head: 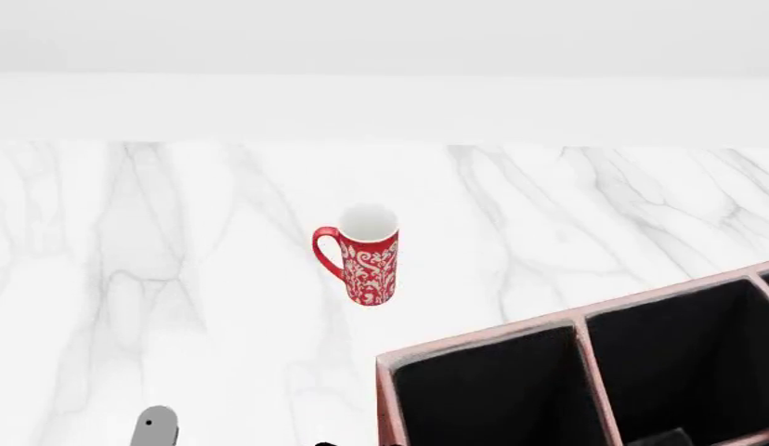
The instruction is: Pick up the book and place it in the right compartment of the caddy.
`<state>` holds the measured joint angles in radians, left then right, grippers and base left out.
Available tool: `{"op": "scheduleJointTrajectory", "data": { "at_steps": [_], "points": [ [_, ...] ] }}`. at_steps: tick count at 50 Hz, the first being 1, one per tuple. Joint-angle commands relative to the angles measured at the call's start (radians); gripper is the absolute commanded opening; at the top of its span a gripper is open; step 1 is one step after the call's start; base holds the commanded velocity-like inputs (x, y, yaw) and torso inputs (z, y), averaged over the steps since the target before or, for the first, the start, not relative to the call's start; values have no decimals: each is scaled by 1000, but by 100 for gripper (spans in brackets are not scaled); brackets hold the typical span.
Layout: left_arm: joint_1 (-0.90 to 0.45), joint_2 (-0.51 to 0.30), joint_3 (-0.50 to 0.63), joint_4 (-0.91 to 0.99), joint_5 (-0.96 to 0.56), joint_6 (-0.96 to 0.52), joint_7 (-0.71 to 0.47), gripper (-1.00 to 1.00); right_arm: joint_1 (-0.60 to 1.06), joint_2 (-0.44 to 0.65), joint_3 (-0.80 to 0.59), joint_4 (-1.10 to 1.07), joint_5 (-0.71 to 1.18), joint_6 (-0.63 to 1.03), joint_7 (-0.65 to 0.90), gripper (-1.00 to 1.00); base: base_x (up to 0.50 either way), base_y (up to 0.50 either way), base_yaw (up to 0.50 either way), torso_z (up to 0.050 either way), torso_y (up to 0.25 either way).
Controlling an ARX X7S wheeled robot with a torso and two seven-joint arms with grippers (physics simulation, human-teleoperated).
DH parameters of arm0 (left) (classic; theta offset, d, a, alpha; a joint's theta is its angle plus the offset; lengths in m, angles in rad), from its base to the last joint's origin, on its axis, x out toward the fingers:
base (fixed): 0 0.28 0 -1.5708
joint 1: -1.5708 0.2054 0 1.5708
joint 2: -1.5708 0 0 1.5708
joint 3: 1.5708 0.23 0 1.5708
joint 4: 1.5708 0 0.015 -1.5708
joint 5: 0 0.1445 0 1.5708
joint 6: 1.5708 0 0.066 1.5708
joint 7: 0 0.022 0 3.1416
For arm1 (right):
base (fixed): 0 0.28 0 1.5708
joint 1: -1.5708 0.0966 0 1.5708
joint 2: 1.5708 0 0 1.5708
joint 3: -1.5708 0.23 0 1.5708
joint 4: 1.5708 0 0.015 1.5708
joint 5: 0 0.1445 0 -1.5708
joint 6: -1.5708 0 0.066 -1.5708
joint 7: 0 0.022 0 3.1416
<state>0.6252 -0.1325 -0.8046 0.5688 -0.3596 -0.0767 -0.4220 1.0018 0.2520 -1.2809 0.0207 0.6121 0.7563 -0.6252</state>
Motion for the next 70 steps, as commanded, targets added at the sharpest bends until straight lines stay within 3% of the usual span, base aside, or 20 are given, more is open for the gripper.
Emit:
{"op": "scheduleJointTrajectory", "data": {
  "at_steps": [1, 4, 5, 24, 52, 70],
  "points": [
    [2, 0, 0, -2, 1, 1, 0, 100, -20, -11, -16, 58, -13, -33, -19, 100, 0, 0, 0, 0, 0],
    [4, 1, -1, -2, -1, 3, 1, 100, -21, -8, -16, 51, -10, -32, -19, 100, 0, 0, 0, 0, 0],
    [3, 1, 2, -3, 2, 3, 1, 100, -22, -8, -8, 49, -6, -30, -10, -100, 0, 0, 0, 0, 0],
    [2, 5, 7, -14, 4, 14, 2, 100, -21, -3, 5, 29, 1, -30, 10, -100, 0, 0, 0, 0, 0],
    [5, 3, 7, -7, -2, 17, 2, 100, 77, 38, 296, -189, 176, 122, 269, -100, 0, 0, 0, 0, 0],
    [6, -1, 9, -3, -2, 14, 0, 100, 190, 19, 484, -178, 374, 299, 390, -100, 0, 0, 0, 0, 1]
  ]
}}
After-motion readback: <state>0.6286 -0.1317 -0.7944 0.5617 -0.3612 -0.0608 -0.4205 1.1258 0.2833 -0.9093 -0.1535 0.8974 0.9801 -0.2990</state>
